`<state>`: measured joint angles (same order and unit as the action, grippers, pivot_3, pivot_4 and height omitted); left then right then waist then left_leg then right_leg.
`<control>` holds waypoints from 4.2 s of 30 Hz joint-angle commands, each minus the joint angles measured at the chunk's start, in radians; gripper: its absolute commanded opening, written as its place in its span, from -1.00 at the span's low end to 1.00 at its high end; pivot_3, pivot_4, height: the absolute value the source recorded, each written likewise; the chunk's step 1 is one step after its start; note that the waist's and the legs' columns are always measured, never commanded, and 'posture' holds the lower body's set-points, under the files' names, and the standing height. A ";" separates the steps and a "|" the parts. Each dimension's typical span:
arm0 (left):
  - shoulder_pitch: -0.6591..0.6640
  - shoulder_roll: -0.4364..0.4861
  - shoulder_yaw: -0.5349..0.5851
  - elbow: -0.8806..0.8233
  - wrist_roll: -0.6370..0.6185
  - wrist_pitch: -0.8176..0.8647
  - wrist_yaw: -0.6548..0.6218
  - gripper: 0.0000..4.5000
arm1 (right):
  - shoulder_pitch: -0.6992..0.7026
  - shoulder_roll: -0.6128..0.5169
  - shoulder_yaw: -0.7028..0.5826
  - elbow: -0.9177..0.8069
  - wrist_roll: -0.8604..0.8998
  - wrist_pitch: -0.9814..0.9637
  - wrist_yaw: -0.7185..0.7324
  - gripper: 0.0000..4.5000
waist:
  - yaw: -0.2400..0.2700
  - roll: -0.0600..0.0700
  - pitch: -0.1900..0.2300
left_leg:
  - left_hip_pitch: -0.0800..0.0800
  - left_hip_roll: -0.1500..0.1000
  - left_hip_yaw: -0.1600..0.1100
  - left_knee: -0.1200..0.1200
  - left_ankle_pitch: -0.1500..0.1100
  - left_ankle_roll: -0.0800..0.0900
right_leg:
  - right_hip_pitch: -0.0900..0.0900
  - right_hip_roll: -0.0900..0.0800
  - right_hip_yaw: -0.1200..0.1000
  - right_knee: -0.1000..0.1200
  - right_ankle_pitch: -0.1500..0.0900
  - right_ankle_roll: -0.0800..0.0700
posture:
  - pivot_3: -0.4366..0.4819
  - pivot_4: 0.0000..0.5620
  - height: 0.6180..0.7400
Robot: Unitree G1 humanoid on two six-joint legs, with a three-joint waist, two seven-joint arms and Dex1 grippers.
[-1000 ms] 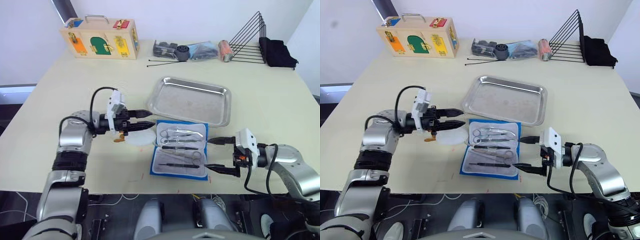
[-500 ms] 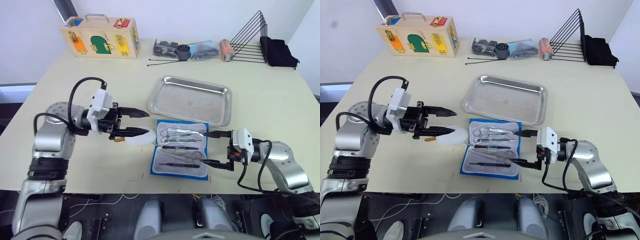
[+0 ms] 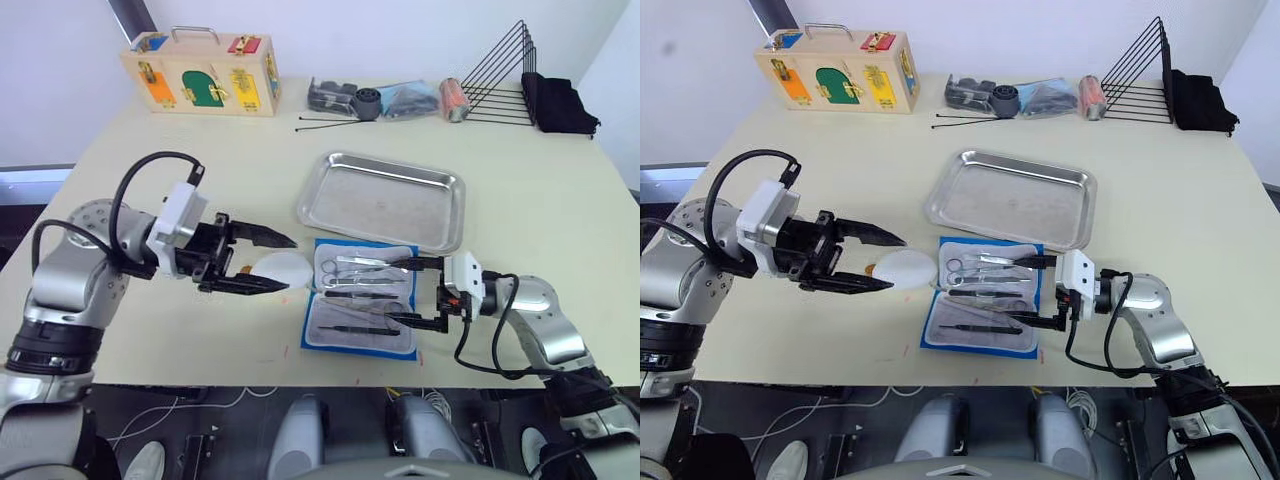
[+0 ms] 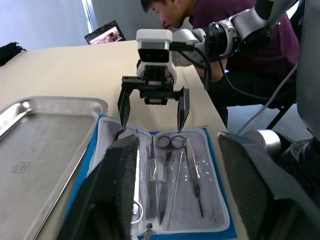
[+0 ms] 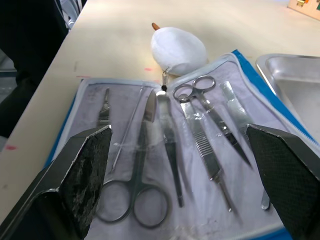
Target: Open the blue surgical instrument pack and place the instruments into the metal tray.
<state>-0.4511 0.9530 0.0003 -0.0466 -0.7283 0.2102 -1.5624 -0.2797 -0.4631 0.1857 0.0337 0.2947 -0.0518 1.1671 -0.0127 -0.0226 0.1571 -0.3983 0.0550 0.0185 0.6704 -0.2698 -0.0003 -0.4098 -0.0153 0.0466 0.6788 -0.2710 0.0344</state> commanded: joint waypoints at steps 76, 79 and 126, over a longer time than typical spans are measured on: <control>-0.487 -0.492 -0.263 1.066 0.726 -0.578 0.042 0.15 | -0.009 0.036 0.135 0.244 -0.152 0.149 -0.059 1.00 | -0.010 -0.005 -0.012 | 0.007 0.000 -0.001 0.000 0.000 0.000 | 0.005 0.001 0.001 0.001 0.000 0.000 | -0.05 -0.47 1.00; -0.490 -0.497 -0.263 1.078 0.748 -0.577 0.053 0.15 | -0.003 0.036 0.133 0.238 -0.152 0.149 -0.062 1.00 | -0.010 -0.004 -0.013 | 0.007 0.000 -0.001 0.000 0.000 0.000 | 0.006 0.001 0.001 0.001 0.000 0.000 | -0.05 -0.47 1.00; -0.434 -0.309 -0.306 0.580 0.785 -0.146 -0.006 -0.98 | -0.002 0.040 0.160 0.242 -0.154 0.178 -0.072 1.00 | -0.028 -0.003 -0.016 | 0.013 0.000 -0.001 -0.002 0.000 0.000 | 0.011 0.002 0.001 0.000 0.000 0.000 | -0.05 -0.47 1.00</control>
<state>-0.8794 0.6204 -0.3175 0.5808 0.0653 0.0433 -1.5475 -0.3284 -0.4071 0.2942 0.1970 0.2033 0.0634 1.1008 -0.0408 -0.0256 0.1415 -0.3848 0.0552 0.0174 0.6685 -0.2699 -0.0001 -0.3985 -0.0136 0.0475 0.6784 -0.2711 0.0342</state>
